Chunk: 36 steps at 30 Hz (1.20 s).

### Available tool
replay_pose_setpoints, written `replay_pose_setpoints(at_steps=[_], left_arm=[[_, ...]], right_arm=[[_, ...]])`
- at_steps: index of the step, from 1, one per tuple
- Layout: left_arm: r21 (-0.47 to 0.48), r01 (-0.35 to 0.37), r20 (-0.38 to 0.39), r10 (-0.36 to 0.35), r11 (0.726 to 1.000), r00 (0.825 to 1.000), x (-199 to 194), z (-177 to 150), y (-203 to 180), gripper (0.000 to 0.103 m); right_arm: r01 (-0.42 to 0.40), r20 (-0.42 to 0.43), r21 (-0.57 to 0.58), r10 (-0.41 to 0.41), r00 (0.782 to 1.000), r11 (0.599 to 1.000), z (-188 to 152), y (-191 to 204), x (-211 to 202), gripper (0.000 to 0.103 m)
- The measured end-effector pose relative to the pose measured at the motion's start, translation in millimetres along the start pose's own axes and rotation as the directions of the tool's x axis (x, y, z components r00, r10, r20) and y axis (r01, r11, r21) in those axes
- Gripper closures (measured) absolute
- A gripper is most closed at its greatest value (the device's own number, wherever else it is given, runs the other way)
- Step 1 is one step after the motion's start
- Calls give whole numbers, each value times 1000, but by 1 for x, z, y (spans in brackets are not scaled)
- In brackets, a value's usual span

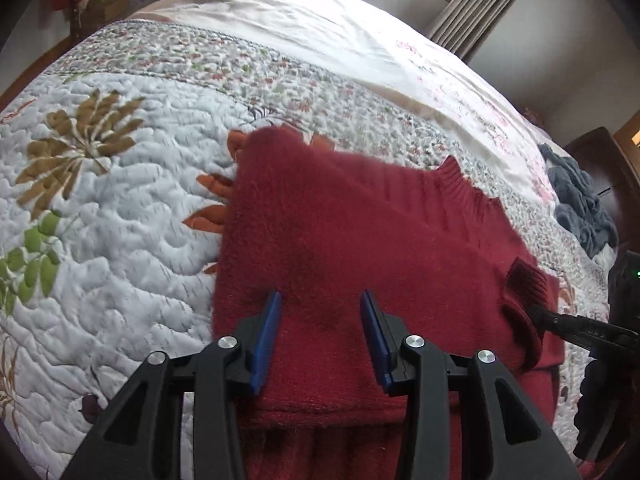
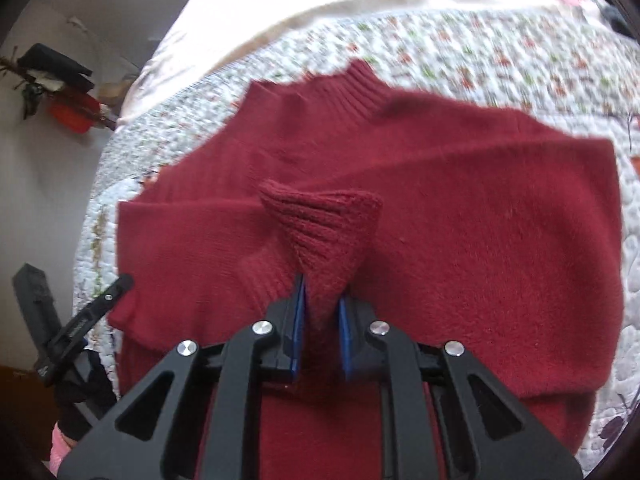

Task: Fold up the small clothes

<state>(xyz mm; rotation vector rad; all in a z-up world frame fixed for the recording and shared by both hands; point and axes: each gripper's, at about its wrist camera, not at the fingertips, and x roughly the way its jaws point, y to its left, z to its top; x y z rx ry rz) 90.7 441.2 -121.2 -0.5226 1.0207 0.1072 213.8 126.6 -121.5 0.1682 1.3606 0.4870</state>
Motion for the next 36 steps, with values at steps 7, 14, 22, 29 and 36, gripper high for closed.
replay_pose_setpoints(at_steps=[7, 14, 22, 29, 36], left_arm=[[6, 11, 14, -11, 1000, 1000, -15, 4, 0, 62], [50, 96, 31, -98, 994, 995, -29, 7, -32, 57], [26, 69, -46, -67, 997, 997, 9, -7, -30, 57], [22, 93, -43, -92, 995, 995, 8, -9, -26, 57], [39, 70, -40, -68, 997, 997, 10, -11, -28, 57]], right_arm=[[19, 70, -49, -16, 997, 999, -6, 14, -29, 79], [119, 106, -244, -95, 990, 962, -9, 64, -42, 57], [298, 50, -317, -298, 953, 901, -14, 69, 17, 92], [172, 108, -101, -161, 981, 980, -15, 15, -38, 95], [80, 58, 57, -83, 995, 995, -37, -50, -48, 86]])
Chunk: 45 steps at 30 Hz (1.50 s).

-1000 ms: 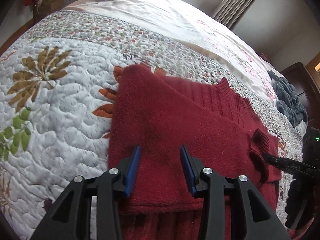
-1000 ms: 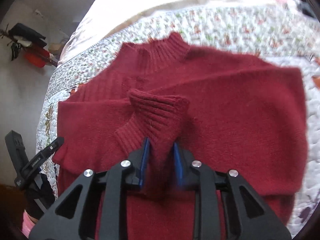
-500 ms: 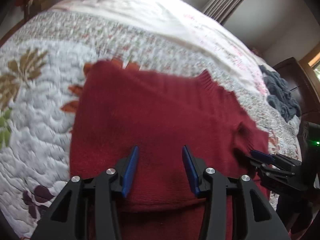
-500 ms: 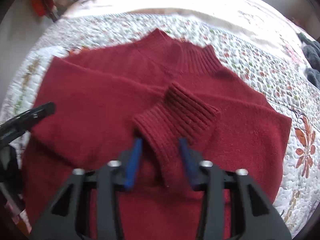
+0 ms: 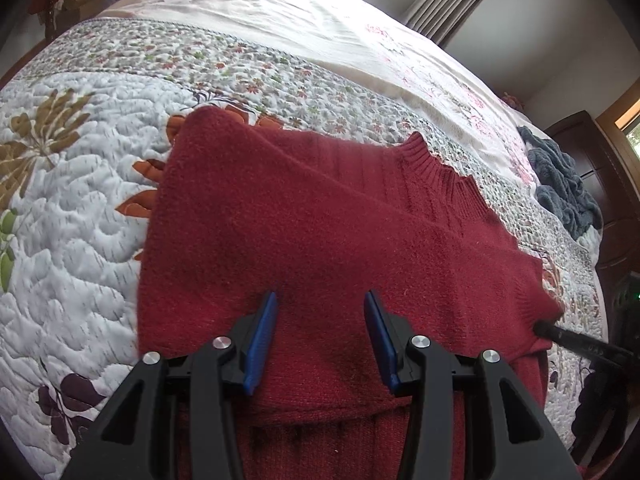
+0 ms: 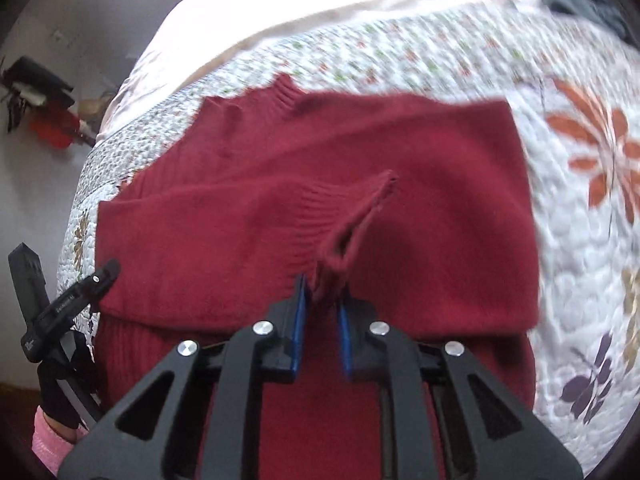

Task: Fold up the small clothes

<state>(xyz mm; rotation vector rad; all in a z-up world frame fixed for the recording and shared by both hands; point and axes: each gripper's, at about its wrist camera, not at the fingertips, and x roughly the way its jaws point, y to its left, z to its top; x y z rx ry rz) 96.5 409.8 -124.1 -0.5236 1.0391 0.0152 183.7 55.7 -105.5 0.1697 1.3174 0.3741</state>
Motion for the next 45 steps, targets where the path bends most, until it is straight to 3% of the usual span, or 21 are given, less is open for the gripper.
replay_pose_setpoints(at_steps=[3, 7, 9, 10, 12, 18, 22, 25, 29, 33, 36, 40, 45], left_arm=[[1, -3, -2, 3, 1000, 1000, -1, 0, 0, 57], [23, -9, 15, 8, 1000, 1000, -12, 1, -10, 57], [48, 4, 23, -6, 999, 1000, -17, 1, -18, 57], [58, 5, 15, -6, 998, 1000, -15, 1, -21, 57], [59, 4, 0, -4, 998, 1000, -12, 2, -23, 57], [56, -12, -22, 14, 998, 1000, 2, -1, -17, 57], [75, -26, -29, 28, 997, 999, 9, -3, -16, 57], [88, -39, -36, 42, 995, 998, 10, -4, -18, 57], [76, -43, -47, 47, 996, 998, -14, -7, -20, 57], [122, -47, -24, 50, 991, 998, -61, -25, -23, 55], [179, -79, -40, 87, 981, 995, -102, -60, -18, 53], [195, -91, -89, 110, 976, 990, -140, -112, -4, 51], [197, -138, -157, 170, 971, 973, -169, -182, 17, 46]], right_arm=[[-47, 0, 62, 47, 999, 997, -8, -15, -2, 71], [-155, 26, 143, 153, 988, 977, -7, -29, -4, 65], [-149, 15, 157, 149, 989, 976, 0, -31, 2, 67], [-144, 5, 153, 145, 989, 978, 3, -30, 5, 80], [-145, -21, 142, 149, 989, 979, 8, -27, 9, 93], [-137, 44, 108, 133, 990, 985, 9, -24, -14, 95], [-44, -20, 95, 47, 999, 994, 3, -28, 10, 94], [-38, -26, 100, 41, 999, 994, 0, -29, 20, 93], [-46, 23, 64, 44, 999, 997, -6, -26, -12, 86], [-68, 98, 15, 66, 993, 998, -35, -26, -73, 81], [-64, 107, -12, 65, 992, 998, -76, -35, -109, 75], [-62, 87, 1, 62, 994, 998, -140, -54, -139, 61], [-29, 24, 38, 28, 999, 999, -227, -74, -147, 60]])
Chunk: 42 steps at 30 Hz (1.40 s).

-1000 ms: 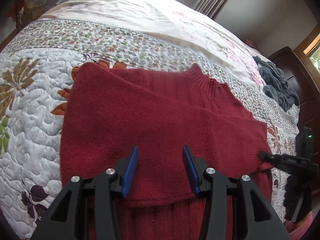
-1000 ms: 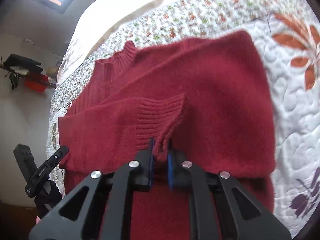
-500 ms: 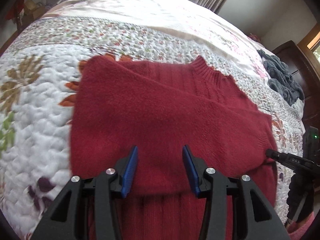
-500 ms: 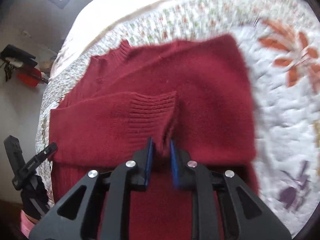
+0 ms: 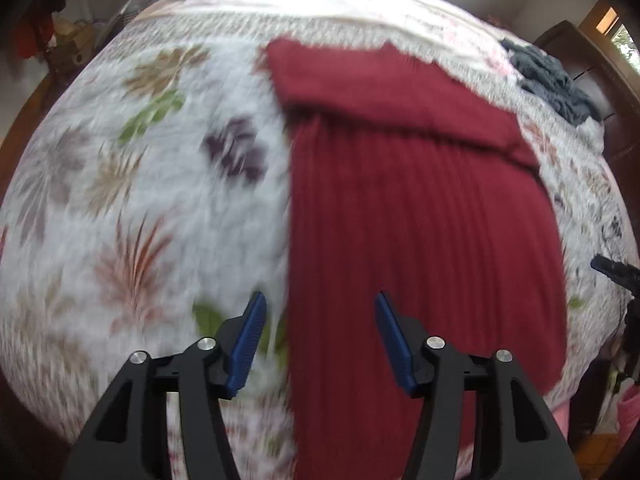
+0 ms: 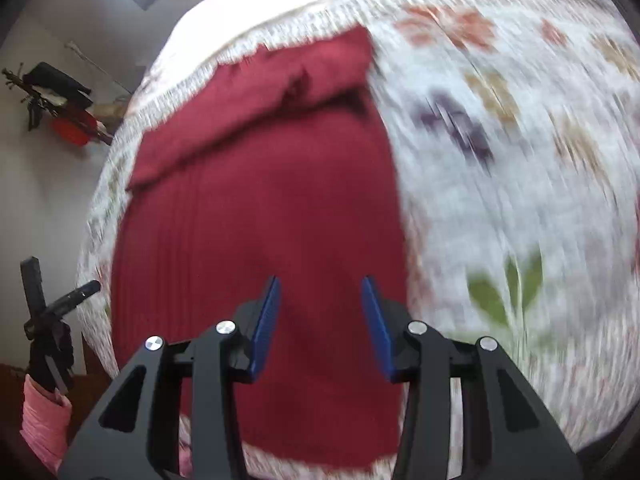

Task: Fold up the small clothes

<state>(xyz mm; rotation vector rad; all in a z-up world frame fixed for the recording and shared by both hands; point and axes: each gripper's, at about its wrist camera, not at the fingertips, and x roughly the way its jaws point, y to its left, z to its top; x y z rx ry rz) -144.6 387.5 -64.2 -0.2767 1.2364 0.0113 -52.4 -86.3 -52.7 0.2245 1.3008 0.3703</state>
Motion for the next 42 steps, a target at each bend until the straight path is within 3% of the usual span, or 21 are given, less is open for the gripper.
replay_pose_setpoints(at_steps=[4, 10, 17, 22, 25, 30, 31, 33, 35, 37, 42], left_arm=[[-39, 15, -49, -17, 999, 999, 1, -40, 8, 46], [-45, 21, -110, -26, 999, 994, 12, -79, 10, 46], [-75, 84, -117, -93, 994, 989, 18, -90, 0, 47], [-78, 126, -123, -135, 989, 983, 21, -94, -7, 51], [-90, 130, -117, -140, 987, 983, 22, -98, -5, 60], [-118, 134, -139, -150, 984, 979, 27, -108, 3, 59], [-114, 130, -139, -145, 985, 980, 27, -108, 2, 58], [-120, 118, -133, -134, 986, 982, 26, -108, -1, 61], [-133, 123, -126, -140, 983, 982, 25, -108, -2, 81], [-156, 143, -110, -161, 977, 981, 22, -107, 0, 93], [-191, 216, -28, -225, 957, 974, -3, -96, 5, 97]], right_arm=[[68, -62, 16, -67, 996, 998, -59, -19, 5, 60], [7, -113, 125, 8, 994, 992, -105, -47, 16, 60], [-57, -121, 162, 77, 990, 985, -115, -52, 32, 61], [-163, -140, 190, 191, 972, 968, -114, -38, 46, 71], [-142, -147, 181, 170, 974, 973, -116, -32, 53, 71], [-155, -139, 209, 187, 973, 966, -114, -34, 54, 72], [-149, -140, 193, 178, 974, 970, -114, -30, 53, 77], [-140, -144, 173, 166, 976, 975, -117, -32, 52, 93], [-144, -131, 180, 169, 977, 973, -118, -33, 49, 97], [-166, -117, 185, 189, 975, 969, -116, -33, 46, 97], [-245, -60, 176, 258, 964, 954, -101, -31, 21, 98]])
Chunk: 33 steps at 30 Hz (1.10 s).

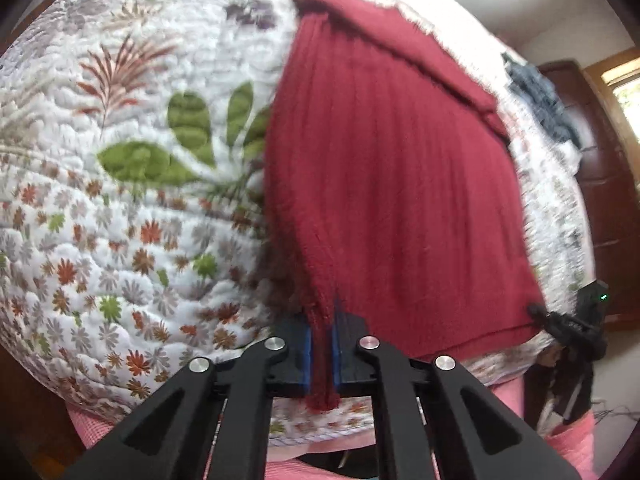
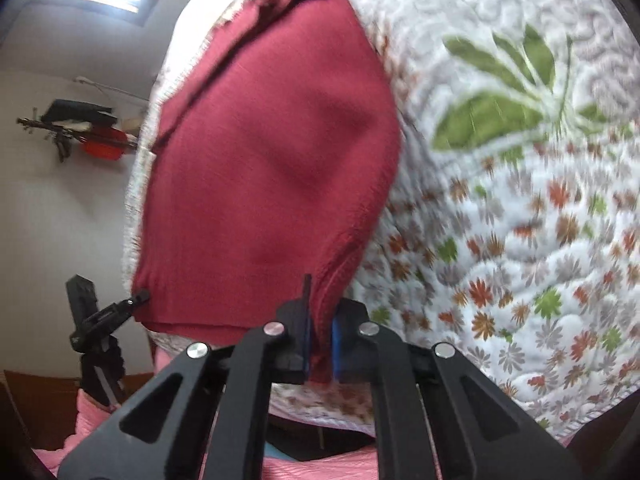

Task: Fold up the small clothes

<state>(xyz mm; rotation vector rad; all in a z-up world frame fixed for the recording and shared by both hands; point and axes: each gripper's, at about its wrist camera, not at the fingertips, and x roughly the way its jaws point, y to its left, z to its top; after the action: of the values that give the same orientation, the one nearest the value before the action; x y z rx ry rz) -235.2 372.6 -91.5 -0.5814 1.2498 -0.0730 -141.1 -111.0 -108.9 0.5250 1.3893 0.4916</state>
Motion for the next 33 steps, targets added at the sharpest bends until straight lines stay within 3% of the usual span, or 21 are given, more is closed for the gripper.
replay_pose_setpoints(at_steps=[7, 15, 20, 28, 30, 33], left_arm=[[5, 89, 106, -90, 996, 990, -33, 39, -11, 97], [-57, 120, 171, -109, 991, 979, -27, 110, -1, 97], [-71, 73, 168, -61, 995, 984, 3, 150, -2, 97], [-117, 62, 111, -49, 991, 993, 38, 183, 13, 92], [-148, 89, 96, -75, 985, 993, 40, 183, 20, 92], [-218, 189, 84, -174, 957, 981, 37, 186, 35, 89]], right_arm=[[-107, 71, -21, 109, 992, 994, 46, 26, -29, 98], [-129, 85, 40, 125, 988, 991, 117, 24, -25, 98], [-113, 52, 114, 107, 993, 987, 169, 12, 1, 98], [-67, 6, 164, 67, 998, 984, 203, 1, 36, 95], [-72, -5, 188, 74, 997, 980, 206, -6, 38, 92], [-72, 8, 202, 71, 997, 977, 209, -12, 33, 82]])
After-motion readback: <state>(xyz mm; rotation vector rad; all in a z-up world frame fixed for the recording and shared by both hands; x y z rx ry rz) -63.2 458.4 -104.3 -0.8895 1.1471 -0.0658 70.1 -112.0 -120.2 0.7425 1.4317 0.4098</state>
